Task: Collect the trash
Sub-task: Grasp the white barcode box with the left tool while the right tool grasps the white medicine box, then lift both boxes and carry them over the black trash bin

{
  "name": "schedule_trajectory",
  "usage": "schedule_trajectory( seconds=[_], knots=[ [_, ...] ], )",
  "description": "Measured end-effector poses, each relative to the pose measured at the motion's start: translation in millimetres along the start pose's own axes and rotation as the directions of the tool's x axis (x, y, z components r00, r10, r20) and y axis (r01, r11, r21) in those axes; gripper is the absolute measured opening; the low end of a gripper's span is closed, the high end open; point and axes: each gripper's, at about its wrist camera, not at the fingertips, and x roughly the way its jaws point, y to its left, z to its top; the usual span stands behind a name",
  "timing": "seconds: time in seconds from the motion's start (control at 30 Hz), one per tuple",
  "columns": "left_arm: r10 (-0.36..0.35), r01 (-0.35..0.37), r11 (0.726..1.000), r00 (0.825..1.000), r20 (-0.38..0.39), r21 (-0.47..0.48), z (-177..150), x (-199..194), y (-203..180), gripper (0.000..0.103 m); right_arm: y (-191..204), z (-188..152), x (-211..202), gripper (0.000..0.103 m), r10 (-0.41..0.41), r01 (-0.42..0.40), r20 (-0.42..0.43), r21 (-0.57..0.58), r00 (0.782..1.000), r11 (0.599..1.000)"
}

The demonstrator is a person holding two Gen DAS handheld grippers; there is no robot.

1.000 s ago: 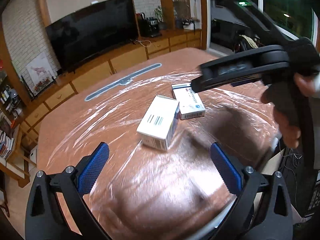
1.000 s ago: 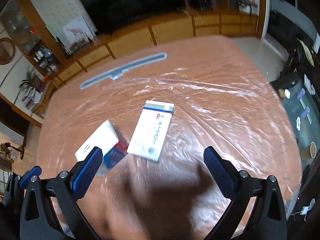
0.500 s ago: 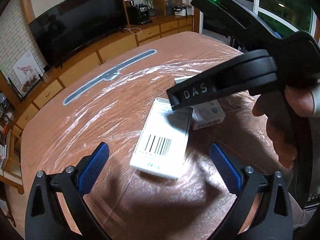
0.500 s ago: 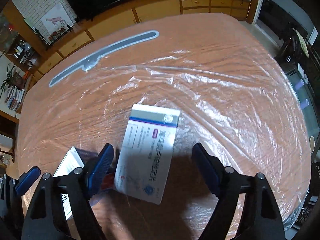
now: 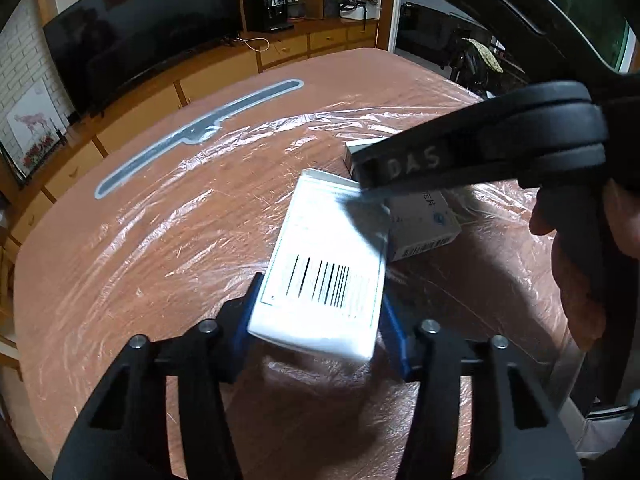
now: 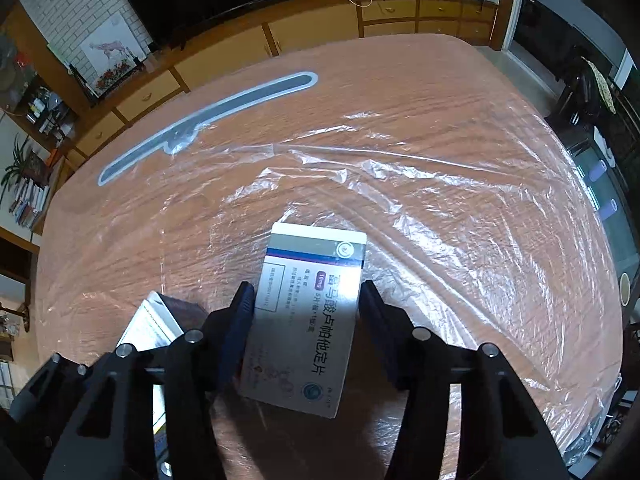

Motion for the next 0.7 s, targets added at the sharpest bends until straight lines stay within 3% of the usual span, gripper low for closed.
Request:
schedule_trajectory(
  seconds=[0.7],
  knots=[
    [0.046,-0.041,0.994,0.998,0.052,-0.1,-12,-25,4,0.048,-34,-9,-43,0.052,0.14,-0.143,0.095,0.022,0.986,0.989]
  ],
)
